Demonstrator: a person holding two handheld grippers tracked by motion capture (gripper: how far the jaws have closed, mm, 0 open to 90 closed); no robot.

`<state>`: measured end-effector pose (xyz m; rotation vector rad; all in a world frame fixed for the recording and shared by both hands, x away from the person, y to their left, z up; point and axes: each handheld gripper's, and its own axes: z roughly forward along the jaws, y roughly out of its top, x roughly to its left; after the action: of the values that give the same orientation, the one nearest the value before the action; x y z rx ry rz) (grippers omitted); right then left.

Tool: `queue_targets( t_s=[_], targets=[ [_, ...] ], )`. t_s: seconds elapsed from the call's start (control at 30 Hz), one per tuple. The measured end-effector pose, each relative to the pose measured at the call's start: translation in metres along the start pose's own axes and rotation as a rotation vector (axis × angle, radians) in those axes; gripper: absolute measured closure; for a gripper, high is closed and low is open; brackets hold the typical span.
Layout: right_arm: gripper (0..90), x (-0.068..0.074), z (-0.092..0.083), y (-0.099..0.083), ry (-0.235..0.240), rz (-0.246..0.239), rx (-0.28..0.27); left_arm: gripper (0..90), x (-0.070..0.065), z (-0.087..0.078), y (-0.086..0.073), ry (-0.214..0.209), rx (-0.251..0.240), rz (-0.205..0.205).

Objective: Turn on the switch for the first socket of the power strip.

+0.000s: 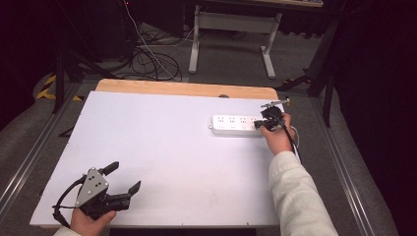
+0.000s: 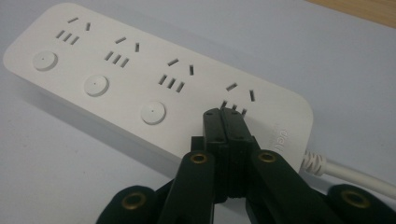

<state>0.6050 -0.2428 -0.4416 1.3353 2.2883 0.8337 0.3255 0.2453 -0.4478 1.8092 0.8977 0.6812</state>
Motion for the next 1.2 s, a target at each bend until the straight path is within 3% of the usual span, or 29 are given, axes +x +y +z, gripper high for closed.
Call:
queue_targets(
  t_s=[0.5,0.97,1.07,1.2],
  targets=[
    [90.0,0.0043,0.0022,-0.0008,-0.042,-0.030,-0.008,12.6,0.0003,-0.0003,0.0001,-0.002,0.002,0.006],
    [90.0,0.0034,0.0033,-0.0025,-0.032,-0.009,-0.014,12.6,-0.0003,0.0001,0.0001,-0.002,0.001,-0.003],
    [90.0,0.0014,0.0032,-0.0035,-0.016,0.014,-0.017,12.6,-0.0004,0.0001,0.0003,-0.002,0.000,0.000],
    [90.0,0.0033,0.0035,-0.0027,-0.032,0.001,-0.009,12.6,-0.0005,0.0002,0.0003,-0.003,-0.001,-0.005]
  ],
)
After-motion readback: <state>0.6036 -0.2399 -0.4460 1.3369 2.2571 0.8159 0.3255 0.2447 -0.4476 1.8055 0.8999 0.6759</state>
